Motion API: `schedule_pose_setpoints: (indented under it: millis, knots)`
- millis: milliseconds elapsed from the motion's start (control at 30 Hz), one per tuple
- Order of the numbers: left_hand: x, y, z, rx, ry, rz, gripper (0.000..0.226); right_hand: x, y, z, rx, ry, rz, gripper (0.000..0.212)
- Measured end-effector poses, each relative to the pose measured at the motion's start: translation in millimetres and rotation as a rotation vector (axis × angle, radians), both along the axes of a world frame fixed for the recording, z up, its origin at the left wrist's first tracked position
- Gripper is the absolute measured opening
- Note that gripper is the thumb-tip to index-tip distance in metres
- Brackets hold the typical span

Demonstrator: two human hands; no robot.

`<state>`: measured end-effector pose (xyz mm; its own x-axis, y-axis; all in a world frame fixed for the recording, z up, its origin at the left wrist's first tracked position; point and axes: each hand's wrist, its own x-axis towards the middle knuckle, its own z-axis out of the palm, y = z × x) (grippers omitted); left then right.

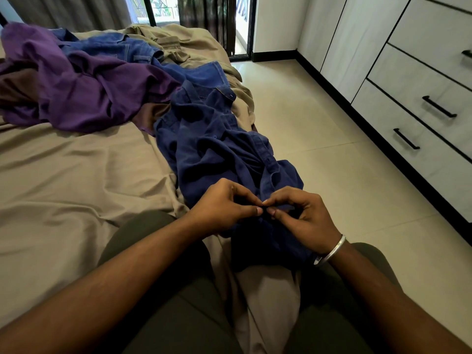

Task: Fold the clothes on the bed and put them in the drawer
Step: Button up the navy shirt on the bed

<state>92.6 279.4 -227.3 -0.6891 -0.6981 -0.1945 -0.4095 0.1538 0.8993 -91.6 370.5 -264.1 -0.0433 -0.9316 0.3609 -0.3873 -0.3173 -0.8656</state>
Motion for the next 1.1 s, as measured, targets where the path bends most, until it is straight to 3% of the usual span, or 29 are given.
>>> schedule_pose_setpoints:
  millis: [300,700,833,900,1100]
  knots:
    - [-3,2,-3,0.082,-0.014,-0.029,0.014,3,0,-2,0.045,-0.102,-0.002,0.022]
    - [-4,0,-5,0.161,-0.064,-0.036,0.024,9,5,-8,0.056,-0.088,-0.041,0.024]
    - [-5,0,-5,0.192,-0.061,-0.016,0.023,12,5,-3,0.124,-0.224,-0.038,0.031]
    - [-5,0,-5,0.142,-0.079,-0.023,0.017,11,5,-3,0.148,-0.294,-0.03,0.034]
    - [-6,5,-1,-0.315,-0.217,-0.085,0.014,13,7,-5,0.182,-0.403,-0.067,0.036]
